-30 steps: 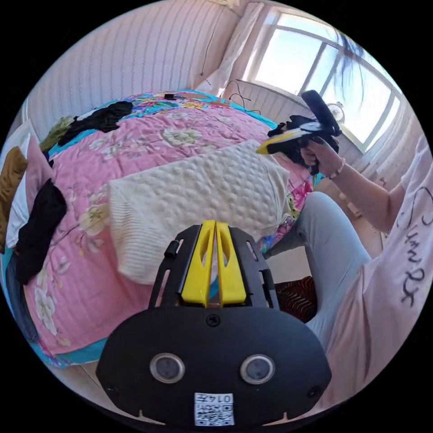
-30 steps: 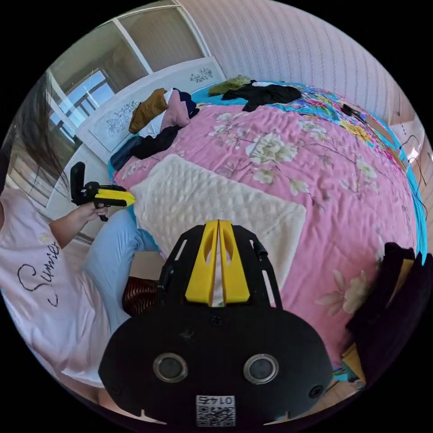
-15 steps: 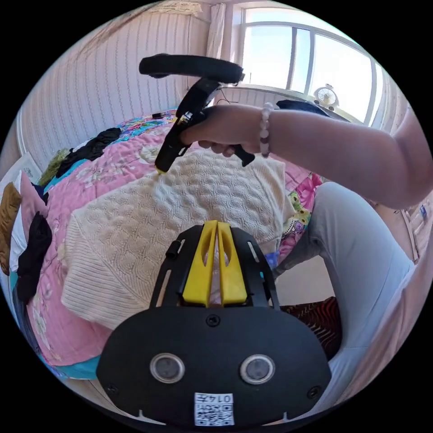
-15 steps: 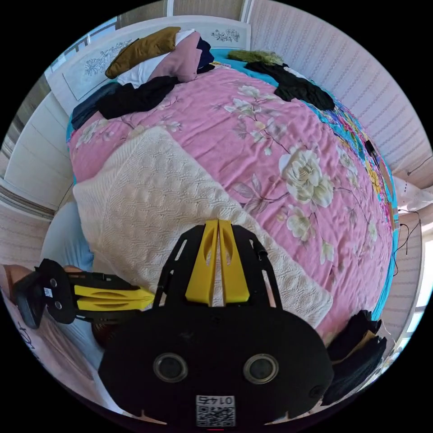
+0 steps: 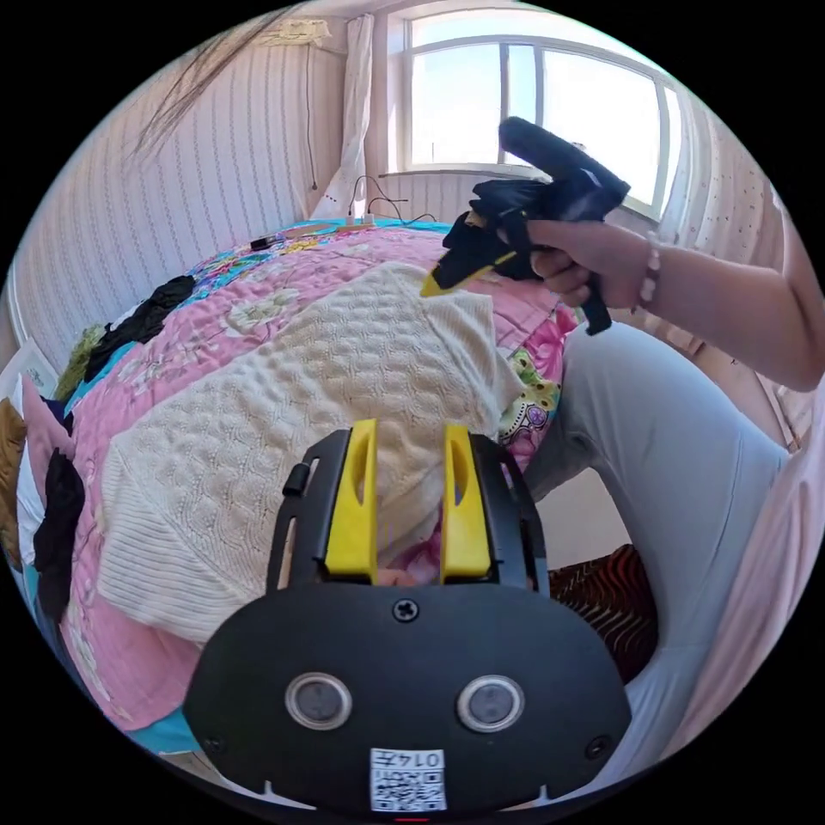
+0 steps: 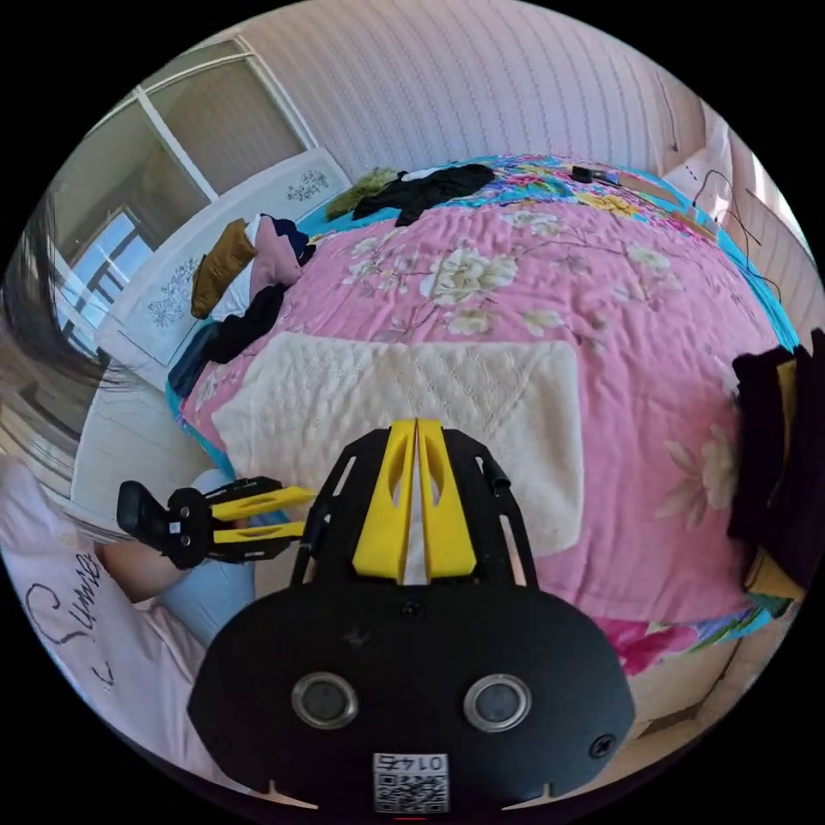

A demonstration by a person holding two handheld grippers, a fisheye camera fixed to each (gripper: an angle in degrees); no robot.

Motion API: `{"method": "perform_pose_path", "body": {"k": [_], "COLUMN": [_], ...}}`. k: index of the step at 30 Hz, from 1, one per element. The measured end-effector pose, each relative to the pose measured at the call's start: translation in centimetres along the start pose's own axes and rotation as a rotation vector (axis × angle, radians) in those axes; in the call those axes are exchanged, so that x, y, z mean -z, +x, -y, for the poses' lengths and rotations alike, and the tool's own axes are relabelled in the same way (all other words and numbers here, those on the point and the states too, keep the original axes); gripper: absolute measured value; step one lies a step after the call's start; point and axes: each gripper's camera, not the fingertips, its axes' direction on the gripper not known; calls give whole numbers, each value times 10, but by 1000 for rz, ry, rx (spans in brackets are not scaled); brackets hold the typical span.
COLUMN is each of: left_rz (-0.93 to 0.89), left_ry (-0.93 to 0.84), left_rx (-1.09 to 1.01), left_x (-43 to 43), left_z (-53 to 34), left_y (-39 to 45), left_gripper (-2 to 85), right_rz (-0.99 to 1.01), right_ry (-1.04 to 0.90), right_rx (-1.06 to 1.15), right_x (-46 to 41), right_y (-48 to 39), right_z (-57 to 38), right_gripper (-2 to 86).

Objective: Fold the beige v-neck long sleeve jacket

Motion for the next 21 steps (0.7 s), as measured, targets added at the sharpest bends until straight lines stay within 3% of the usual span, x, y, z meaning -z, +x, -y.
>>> {"method": "perform_pose_path", "body": {"k": [4,8,11,15,18,21], "left_rz": [-57,-124,-128,-137,-124,35], "left_ry": [22,-6,-37,-39,-29,-42], "left_rx": [-71,-117,-138,-107,-91,-25], "left_x": [-8,-29,-44,-54,-59,-59], "left_z": [15,27,32,35,38,41], "left_y": [30,56,71,77,79,75], "left_gripper": [181,205,230,242,226,103], "right_rz": [0,71,80,227,383,496], "right_ry": [-186,-238,-296,-198,-131,-75], "right_rx": [-160,-258,-309,-264,-235,-225], "right_x": [-1,-17,-37,-23,-12,-8], "right_y": [43,73,92,103,109,114], "right_z": [-60,-72,-77,-86,-90,-89], "right_gripper": [92,112,89,23,15,15]}}
